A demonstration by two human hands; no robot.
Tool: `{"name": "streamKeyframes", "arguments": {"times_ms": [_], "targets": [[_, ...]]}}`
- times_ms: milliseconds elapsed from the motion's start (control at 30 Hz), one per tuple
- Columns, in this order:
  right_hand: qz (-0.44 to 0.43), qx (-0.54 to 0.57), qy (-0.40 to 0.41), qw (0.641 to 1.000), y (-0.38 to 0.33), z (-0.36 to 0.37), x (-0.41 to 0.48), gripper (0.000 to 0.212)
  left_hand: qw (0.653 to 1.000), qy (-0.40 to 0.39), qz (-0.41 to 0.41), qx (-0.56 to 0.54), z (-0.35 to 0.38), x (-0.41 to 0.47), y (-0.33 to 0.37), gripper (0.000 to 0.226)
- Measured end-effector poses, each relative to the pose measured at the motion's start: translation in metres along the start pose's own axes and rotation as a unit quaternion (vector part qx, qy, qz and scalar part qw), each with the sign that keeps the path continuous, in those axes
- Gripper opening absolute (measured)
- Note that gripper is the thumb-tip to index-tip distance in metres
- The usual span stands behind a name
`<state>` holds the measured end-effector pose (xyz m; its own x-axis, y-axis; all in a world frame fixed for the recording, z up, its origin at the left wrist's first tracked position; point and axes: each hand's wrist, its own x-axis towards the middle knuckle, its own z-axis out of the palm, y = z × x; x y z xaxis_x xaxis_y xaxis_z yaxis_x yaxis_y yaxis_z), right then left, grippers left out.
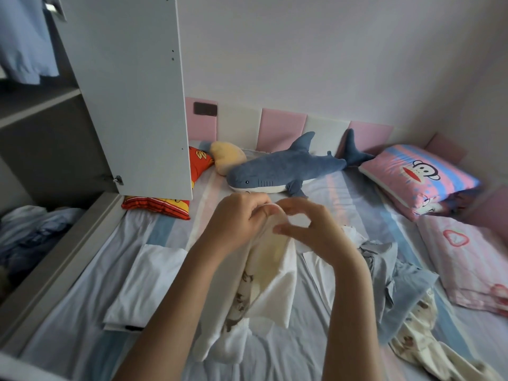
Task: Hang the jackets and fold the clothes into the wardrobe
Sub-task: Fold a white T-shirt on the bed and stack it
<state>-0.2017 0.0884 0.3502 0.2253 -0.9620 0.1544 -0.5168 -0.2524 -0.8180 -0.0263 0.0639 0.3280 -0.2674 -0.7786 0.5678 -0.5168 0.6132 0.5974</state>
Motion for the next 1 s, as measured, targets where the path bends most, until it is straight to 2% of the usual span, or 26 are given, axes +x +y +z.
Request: {"name": "streamKeyframes", "arguments": {"times_ms": [33,100,133,200,267,300,367,400,467,567,634,801,934,1001], "targets": [[-0.012,0.000,-0.004,1.000,0.000,0.003,0.002,0.028,1.000,0.003,0.014,0.001,0.002,0.001,0.004,0.031],[-0.042,-0.008,0.040,0.998,-0.001,0.009,0.005,0.018,0.999,0.026,0.029,0.003,0.003,0.004,0.008,0.026],[-0.052,-0.007,0.072,0.996,-0.002,0.011,0.006,0.014,0.999,0.039,0.020,-0.009,0.002,0.005,0.006,0.025],[-0.069,-0.005,0.121,0.990,-0.003,0.013,0.008,0.015,0.994,0.035,-0.041,-0.099,-0.003,0.006,0.006,0.025],[-0.073,-0.004,0.167,0.983,-0.005,0.014,0.008,0.019,0.978,-0.027,-0.121,-0.169,-0.006,0.007,0.005,0.040],[-0.068,0.013,0.191,0.979,-0.007,0.016,0.008,0.021,0.977,-0.078,-0.139,-0.143,-0.006,0.006,0.002,0.041],[-0.062,0.070,0.235,0.967,-0.011,0.016,0.008,0.020,0.969,-0.175,-0.147,-0.098,-0.004,0.002,-0.005,0.024],[-0.058,0.087,0.244,0.964,-0.012,0.014,0.007,0.018,0.960,-0.197,-0.166,-0.112,-0.003,-0.003,-0.009,0.019],[-0.038,0.079,0.205,0.975,-0.011,0.009,0.005,0.014,0.952,-0.163,-0.201,-0.165,-0.004,-0.013,-0.020,0.029],[0.016,0.062,0.069,0.996,-0.007,0.001,-0.001,0.014,0.954,-0.088,-0.213,-0.192,-0.005,-0.019,-0.030,0.042],[0.034,0.033,0.056,0.997,-0.004,0.000,-0.001,0.016,0.959,-0.080,-0.204,-0.180,-0.003,-0.020,-0.030,0.042],[-0.042,-0.032,0.224,0.973,0.000,0.001,0.004,0.001,0.969,-0.086,-0.166,-0.162,0.003,-0.015,-0.027,0.017],[-0.091,0.060,0.347,0.931,-0.004,-0.005,0.003,0.020,0.971,-0.134,-0.150,-0.131,0.010,-0.017,-0.045,0.020],[-0.117,0.062,0.381,0.915,-0.005,-0.014,0.003,0.022,0.964,-0.167,-0.151,-0.142,0.018,-0.027,-0.058,0.014]]}}
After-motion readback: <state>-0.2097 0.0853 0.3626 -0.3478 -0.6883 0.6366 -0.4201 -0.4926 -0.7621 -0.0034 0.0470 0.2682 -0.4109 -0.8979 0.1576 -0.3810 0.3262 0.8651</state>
